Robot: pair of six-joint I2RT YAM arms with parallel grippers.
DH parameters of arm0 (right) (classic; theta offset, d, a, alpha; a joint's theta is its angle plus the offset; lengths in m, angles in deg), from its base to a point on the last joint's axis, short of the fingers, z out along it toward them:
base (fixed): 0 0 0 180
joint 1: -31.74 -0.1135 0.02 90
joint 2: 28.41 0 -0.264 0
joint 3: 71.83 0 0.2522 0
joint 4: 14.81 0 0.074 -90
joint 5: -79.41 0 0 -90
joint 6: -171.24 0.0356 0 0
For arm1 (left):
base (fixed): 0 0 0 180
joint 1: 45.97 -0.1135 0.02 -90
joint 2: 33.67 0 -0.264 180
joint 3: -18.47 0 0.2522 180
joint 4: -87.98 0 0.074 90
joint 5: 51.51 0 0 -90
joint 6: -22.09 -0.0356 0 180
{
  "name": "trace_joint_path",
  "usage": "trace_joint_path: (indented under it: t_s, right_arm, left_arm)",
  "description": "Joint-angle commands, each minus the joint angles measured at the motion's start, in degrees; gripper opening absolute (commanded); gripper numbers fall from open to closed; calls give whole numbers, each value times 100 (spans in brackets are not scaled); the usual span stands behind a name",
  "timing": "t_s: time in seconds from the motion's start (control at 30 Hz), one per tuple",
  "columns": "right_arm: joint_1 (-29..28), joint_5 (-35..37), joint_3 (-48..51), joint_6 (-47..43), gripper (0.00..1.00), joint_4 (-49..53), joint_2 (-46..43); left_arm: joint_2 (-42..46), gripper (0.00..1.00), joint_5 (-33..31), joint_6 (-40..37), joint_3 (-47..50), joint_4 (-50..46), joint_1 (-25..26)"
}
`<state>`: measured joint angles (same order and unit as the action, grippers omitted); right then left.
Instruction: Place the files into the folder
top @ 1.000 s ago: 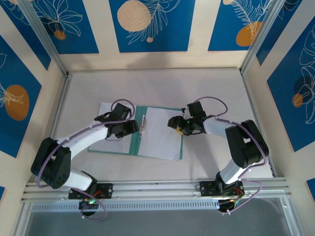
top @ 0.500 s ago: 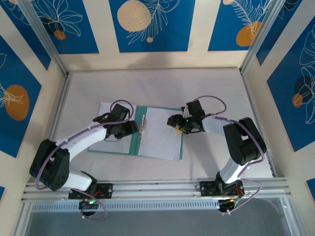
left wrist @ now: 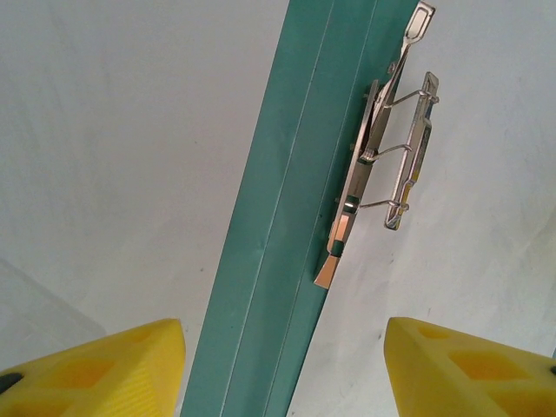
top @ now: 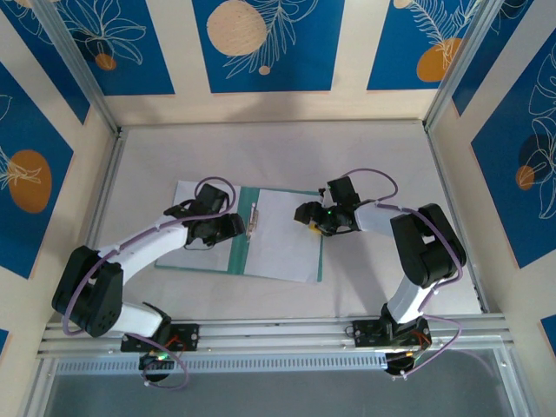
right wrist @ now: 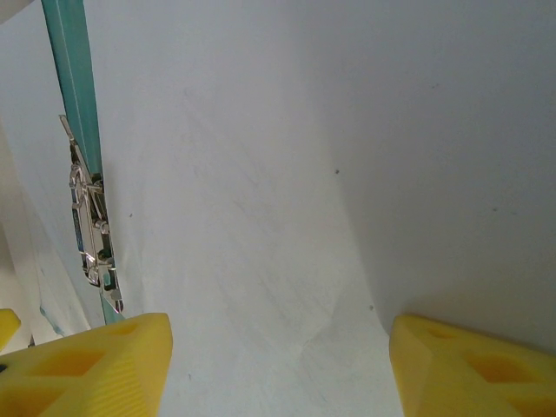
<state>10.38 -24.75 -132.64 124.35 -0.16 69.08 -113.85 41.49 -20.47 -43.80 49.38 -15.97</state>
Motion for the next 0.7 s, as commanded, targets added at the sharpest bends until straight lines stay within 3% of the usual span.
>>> trace_joint_path:
  t_s: [0.0, 0.67]
  right_arm:
    - [-31, 44, -199, -66, 68, 56, 120]
    - [-33, 150, -426, -198, 68, 184, 302]
  left_arm:
    - [47, 62, 130, -95, 61, 48, -78]
    - [-24, 62, 271, -55, 123, 174, -91]
